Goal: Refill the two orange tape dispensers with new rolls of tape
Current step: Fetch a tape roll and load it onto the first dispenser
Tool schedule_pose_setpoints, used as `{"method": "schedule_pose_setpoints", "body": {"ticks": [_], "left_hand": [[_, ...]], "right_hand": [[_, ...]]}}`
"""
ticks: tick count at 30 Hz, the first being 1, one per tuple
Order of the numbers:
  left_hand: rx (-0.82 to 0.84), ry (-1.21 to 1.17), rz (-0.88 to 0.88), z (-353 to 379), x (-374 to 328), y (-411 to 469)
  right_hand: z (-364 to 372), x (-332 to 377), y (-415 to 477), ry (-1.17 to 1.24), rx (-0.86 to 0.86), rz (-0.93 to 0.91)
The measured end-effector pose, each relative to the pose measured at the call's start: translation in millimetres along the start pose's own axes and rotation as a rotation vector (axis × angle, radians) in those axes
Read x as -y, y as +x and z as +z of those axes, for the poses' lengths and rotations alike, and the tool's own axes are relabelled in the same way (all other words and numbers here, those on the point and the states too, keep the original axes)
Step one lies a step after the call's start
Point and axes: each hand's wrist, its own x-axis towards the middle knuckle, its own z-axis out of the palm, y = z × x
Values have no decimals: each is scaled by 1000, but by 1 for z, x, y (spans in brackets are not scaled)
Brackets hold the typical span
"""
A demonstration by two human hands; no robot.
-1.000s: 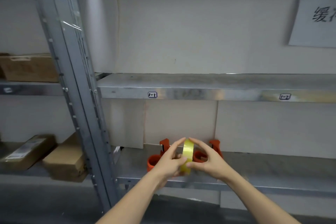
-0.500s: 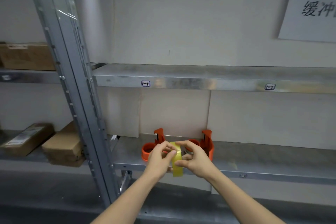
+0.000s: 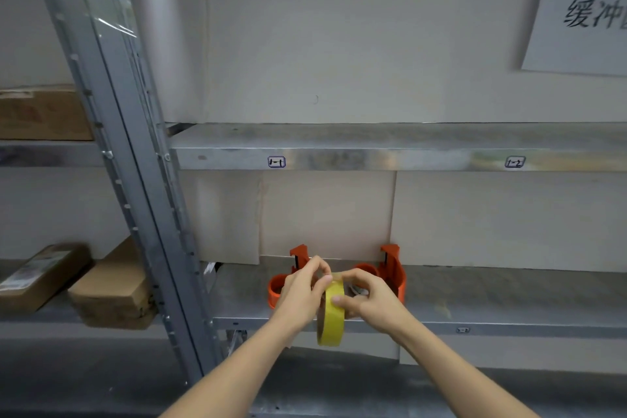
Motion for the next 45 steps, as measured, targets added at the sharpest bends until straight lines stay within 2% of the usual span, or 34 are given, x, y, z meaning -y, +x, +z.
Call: {"method": "schedule_pose_setpoints", "body": {"ticks": [8,16,20,24,27,37,45], "left_hand": [[119,-95,5,-16,25,14],[167,-132,-34,-26,51,37],[191,-52,-18,-28,69,46],[219,280,62,-38,90,54],[219,409,-1,-45,111,64],[290,494,-187,-27,160,92],[220,329,-251,-19,167,98]], "right_hand": [[21,0,32,-85,-163,-2],[33,-4,52,-119,-283,48],[39,-8,59,-116,-308,63],[44,-11,64,-99,-337,85],[45,-9,65,-104,-357,90],[44,0,59,-86,-428,58],[51,11,62,-98,-450,13]]}}
